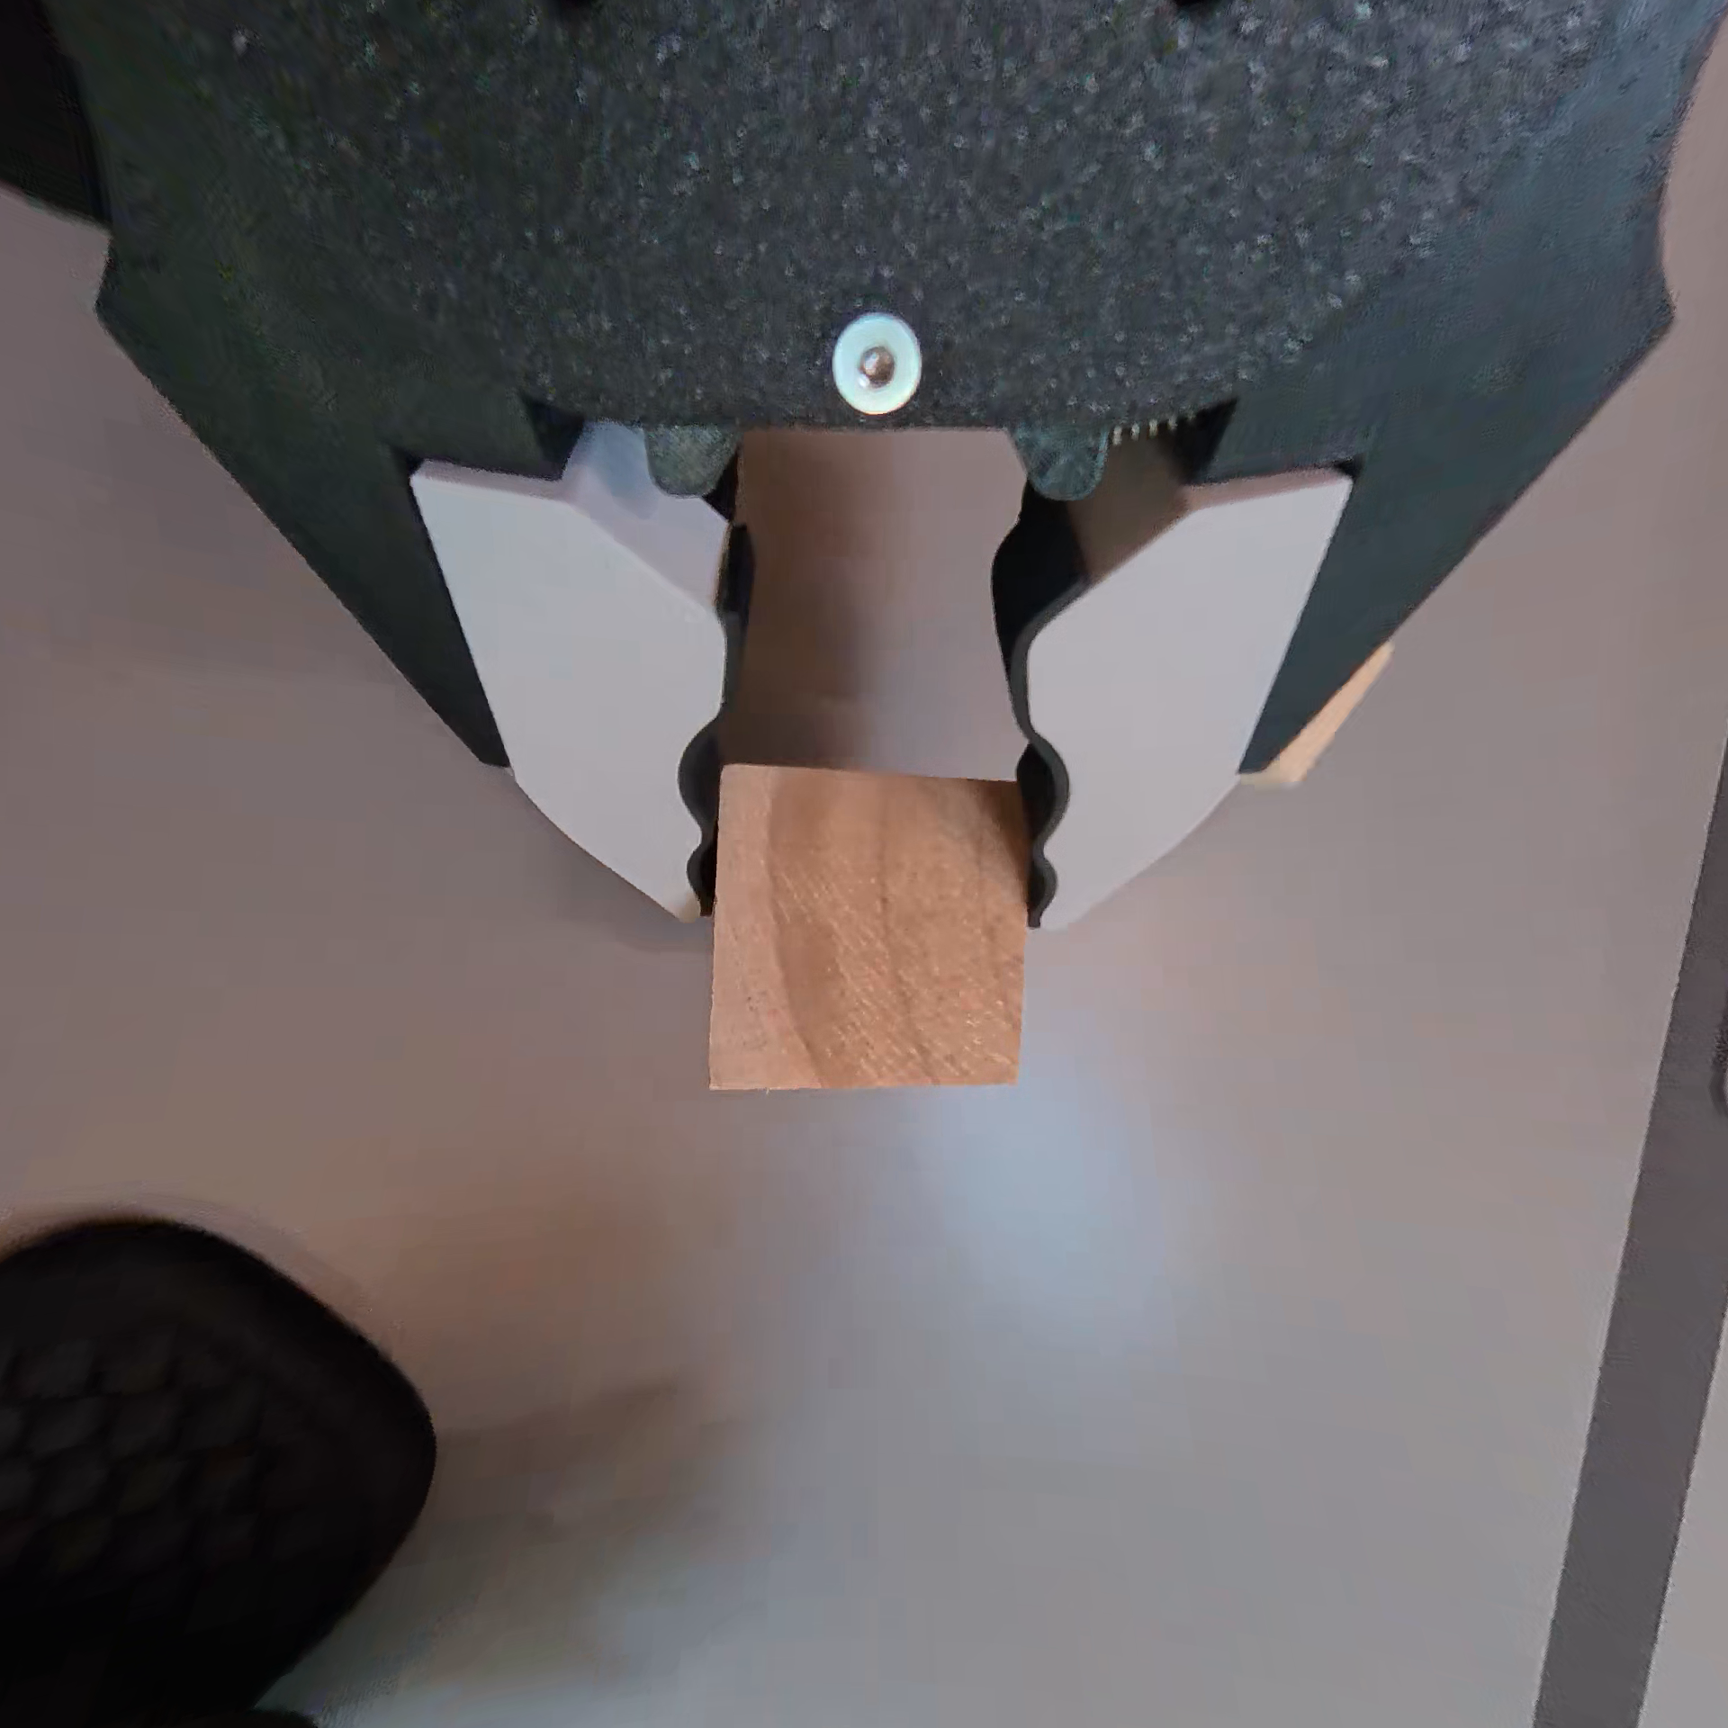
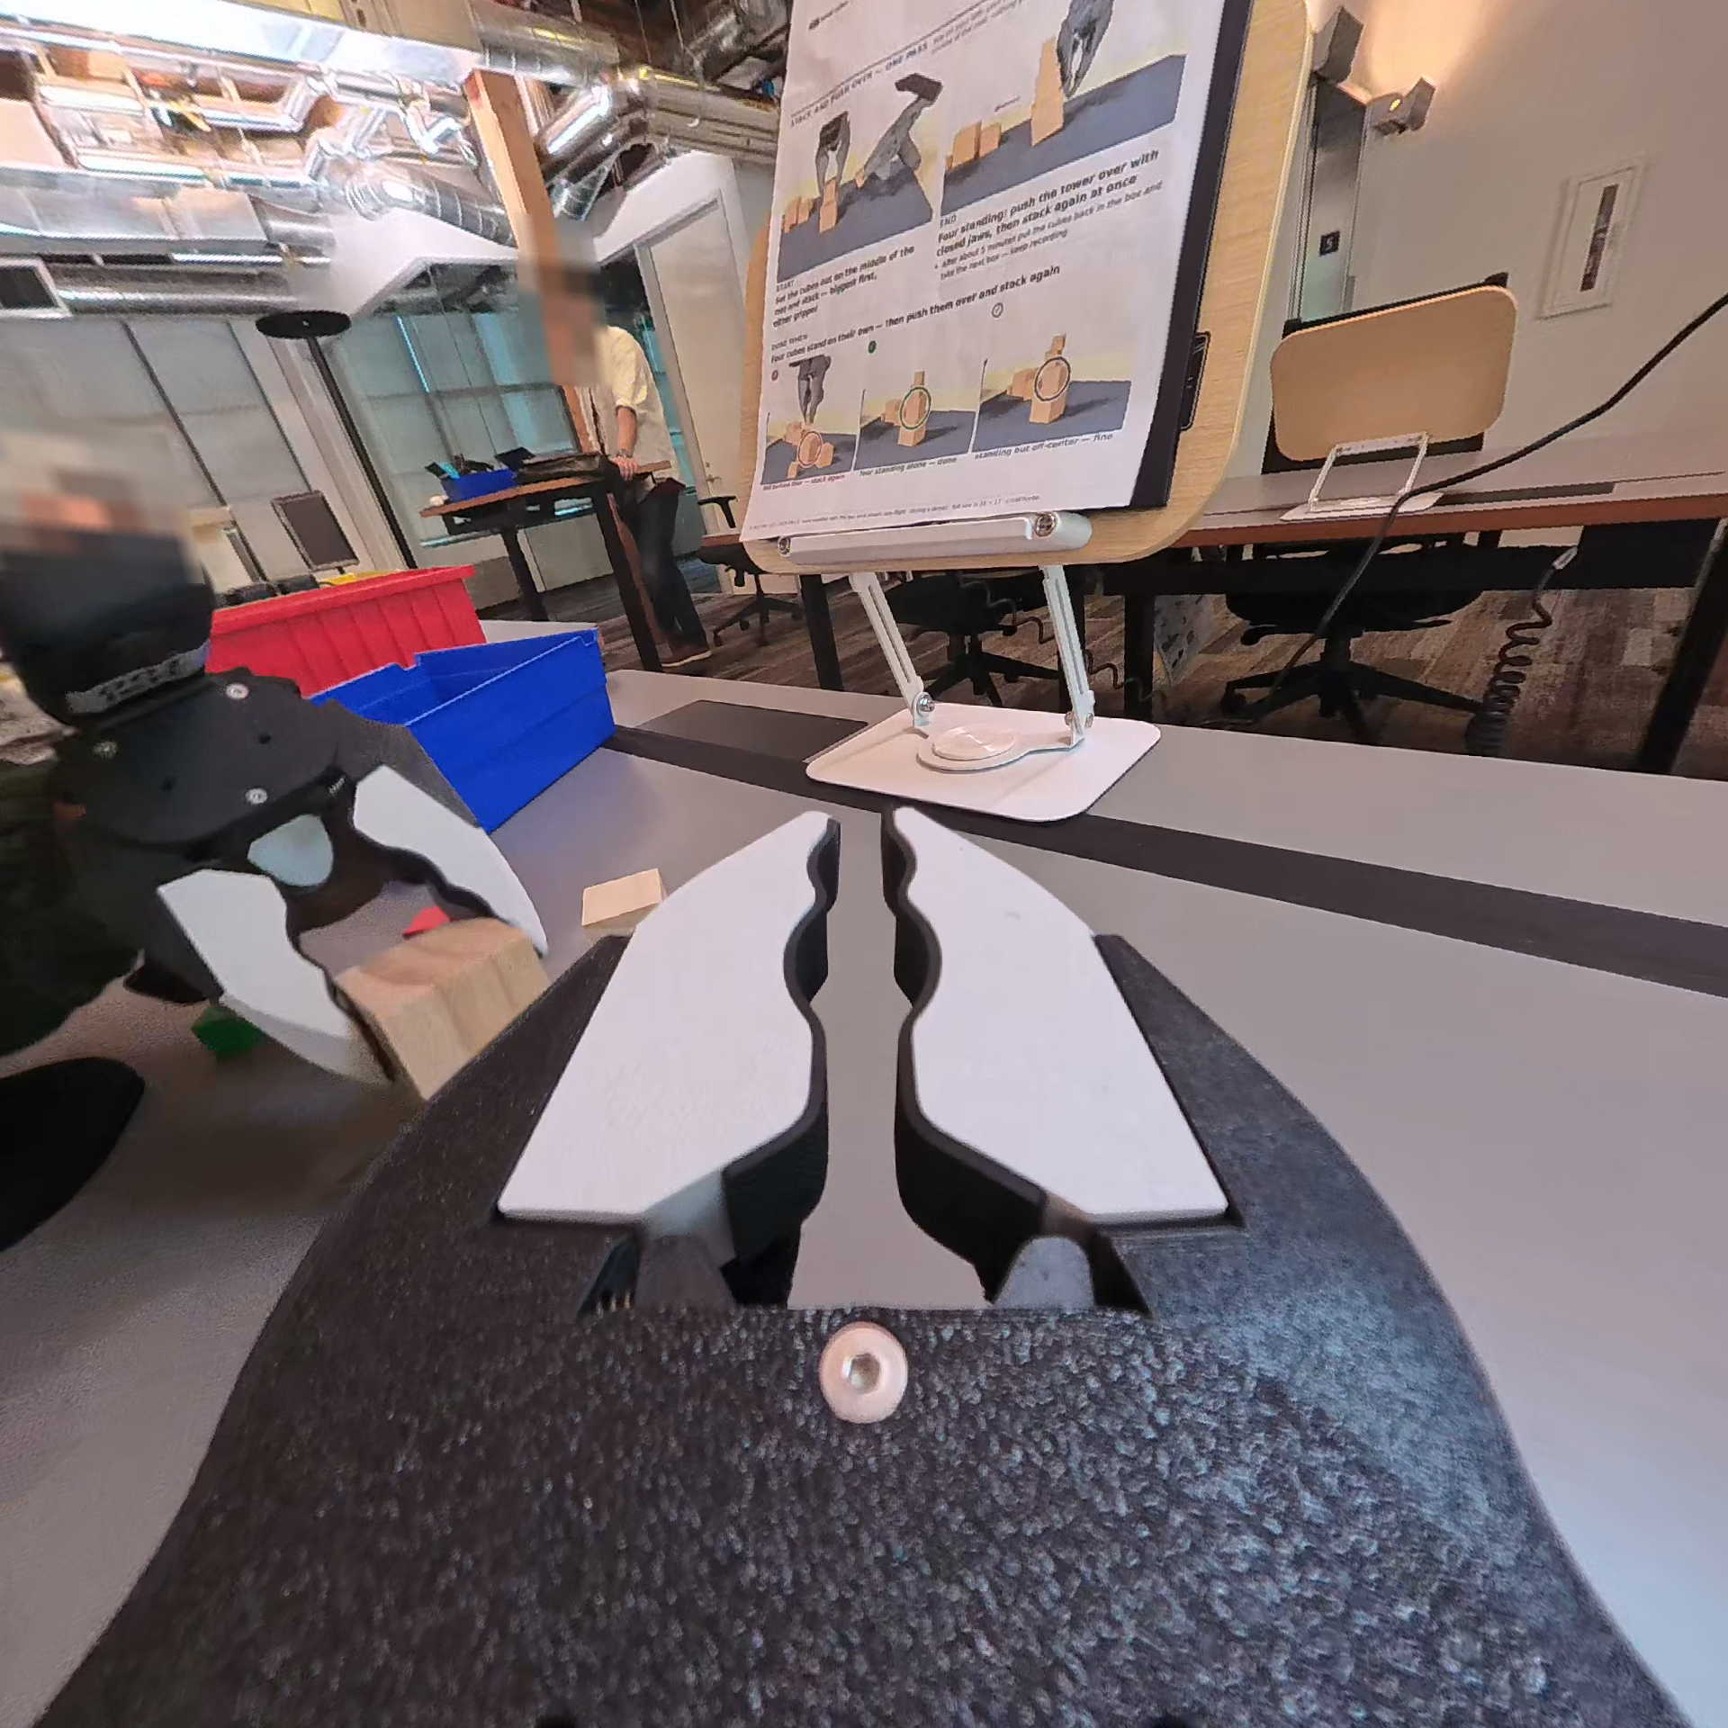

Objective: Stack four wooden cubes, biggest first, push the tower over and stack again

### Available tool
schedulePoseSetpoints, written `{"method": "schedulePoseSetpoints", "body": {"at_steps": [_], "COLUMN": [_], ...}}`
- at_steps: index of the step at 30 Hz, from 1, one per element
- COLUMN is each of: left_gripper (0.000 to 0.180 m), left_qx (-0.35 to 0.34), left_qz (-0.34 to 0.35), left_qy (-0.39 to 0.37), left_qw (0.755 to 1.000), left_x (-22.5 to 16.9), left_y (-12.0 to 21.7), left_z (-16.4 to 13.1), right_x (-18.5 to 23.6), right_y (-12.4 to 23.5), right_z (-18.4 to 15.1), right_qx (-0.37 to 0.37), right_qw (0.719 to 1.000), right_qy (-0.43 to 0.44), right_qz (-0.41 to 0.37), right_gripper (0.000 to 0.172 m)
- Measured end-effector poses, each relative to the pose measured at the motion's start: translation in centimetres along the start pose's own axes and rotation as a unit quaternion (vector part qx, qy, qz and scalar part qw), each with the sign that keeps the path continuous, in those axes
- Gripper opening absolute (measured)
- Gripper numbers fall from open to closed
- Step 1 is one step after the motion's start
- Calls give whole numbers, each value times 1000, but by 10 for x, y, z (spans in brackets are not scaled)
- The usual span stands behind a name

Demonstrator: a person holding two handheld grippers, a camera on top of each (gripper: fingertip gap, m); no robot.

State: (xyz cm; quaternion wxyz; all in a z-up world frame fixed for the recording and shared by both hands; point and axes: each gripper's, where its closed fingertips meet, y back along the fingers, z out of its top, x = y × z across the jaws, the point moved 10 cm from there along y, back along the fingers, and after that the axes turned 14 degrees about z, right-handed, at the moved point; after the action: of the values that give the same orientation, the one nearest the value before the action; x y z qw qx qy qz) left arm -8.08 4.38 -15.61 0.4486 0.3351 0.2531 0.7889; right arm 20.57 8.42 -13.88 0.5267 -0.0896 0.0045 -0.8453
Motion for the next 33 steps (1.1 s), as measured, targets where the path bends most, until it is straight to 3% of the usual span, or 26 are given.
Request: {"method": "schedulePoseSetpoints", "body": {"at_steps": [7,14,18,21,26,31,33], "left_gripper": [62,63,74,70,58,49,44], "left_qx": [62,35,-17,-54,-28,7,33], "left_qz": [24,27,30,64,124,146,158], "left_qy": [-27,-47,4,56,112,134,192], "left_qw": [997,998,999,995,985,980,968], "left_x": [10,9,19,37,58,57,62], "left_y": [10,9,36,65,98,95,82], "left_z": [-50,-55,-55,-64,-91,-102,-99], "right_x": [1,1,2,2,2,2,3], "right_y": [-5,-6,-8,-8,-7,-9,-10], "right_z": [-6,-10,-11,-10,-10,-12,-13], "right_qx": [25,52,54,53,54,62,70], "right_qw": [1000,997,997,997,997,997,996], "right_qy": [7,42,42,42,41,45,54], "right_qz": [4,-31,-25,-23,-23,-24,-28], "right_gripper": [8,9,9,9,9,9,9]}}
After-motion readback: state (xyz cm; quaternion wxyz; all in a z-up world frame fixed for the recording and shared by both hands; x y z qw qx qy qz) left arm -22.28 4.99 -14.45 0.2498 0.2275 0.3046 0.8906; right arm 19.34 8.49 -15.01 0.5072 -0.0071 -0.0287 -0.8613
